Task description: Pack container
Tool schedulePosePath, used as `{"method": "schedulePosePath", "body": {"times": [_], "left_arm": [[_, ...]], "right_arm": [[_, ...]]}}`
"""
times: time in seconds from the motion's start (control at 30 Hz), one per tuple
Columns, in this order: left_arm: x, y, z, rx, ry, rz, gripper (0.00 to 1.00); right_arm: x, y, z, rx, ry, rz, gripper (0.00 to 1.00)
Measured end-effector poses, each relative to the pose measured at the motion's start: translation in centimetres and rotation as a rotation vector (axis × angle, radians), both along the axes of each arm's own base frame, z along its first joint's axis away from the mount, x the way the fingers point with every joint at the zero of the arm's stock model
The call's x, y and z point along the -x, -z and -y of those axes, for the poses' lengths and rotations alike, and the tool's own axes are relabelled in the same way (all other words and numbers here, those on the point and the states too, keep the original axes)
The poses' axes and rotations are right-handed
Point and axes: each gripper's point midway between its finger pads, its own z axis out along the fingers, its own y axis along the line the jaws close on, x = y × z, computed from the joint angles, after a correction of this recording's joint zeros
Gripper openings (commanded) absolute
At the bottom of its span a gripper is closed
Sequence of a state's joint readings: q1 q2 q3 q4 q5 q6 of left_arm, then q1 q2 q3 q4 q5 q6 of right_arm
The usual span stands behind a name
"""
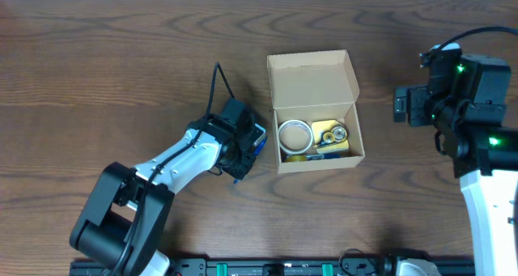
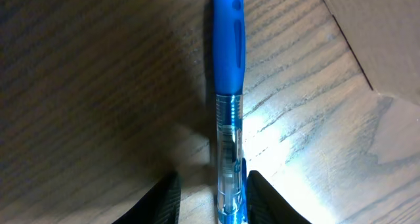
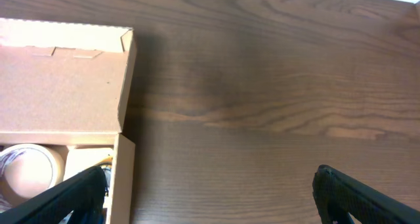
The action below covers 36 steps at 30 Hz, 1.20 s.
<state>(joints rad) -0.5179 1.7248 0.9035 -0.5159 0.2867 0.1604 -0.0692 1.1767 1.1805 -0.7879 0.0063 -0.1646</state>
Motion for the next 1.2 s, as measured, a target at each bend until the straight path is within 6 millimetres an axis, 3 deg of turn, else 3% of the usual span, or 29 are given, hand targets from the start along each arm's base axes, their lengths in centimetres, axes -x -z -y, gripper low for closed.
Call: {"method": "schedulePosePath", "body": {"times": [0.13, 0.47, 1.2], "left_arm": [[-0.4, 0.0, 0.6, 0.018, -0.007, -0.011, 0.43], [-0.5, -0.1, 0.9, 0.027, -0.023, -0.020, 0.43], [-0.3, 0.2, 1.1, 0.016, -0.025, -0.027, 0.08]], "right_arm": [[0.0, 0.0, 0.0, 0.000, 0.000, 0.000, 0.99], [-0.1, -0.1, 0.0, 0.000, 0.000, 0.007, 0.99], [-0.1, -0.1, -0.2, -0.007, -0.008, 0.008, 0.99]]}}
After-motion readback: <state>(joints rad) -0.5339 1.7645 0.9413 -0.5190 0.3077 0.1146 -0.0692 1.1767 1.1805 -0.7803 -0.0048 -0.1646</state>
